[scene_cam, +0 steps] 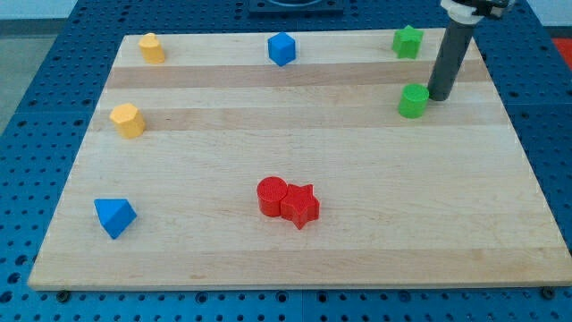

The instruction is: Slide the green circle into the green star

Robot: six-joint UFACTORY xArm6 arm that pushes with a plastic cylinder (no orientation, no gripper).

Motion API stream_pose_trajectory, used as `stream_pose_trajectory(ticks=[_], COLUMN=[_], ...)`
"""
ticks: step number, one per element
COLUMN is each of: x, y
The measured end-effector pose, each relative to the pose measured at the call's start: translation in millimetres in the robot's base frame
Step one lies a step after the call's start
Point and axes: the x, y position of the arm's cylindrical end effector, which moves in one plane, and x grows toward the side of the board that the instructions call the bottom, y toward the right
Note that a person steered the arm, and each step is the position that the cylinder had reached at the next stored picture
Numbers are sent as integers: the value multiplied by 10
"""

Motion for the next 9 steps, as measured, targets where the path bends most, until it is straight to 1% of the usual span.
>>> stream_pose_trajectory(ticks=[1,2,3,4,5,6,7,8,9], x=[417,684,753,545,28,-308,-323,-171,-94], y=[181,-89,-461,-545,-509,-508,-508,-507,-262])
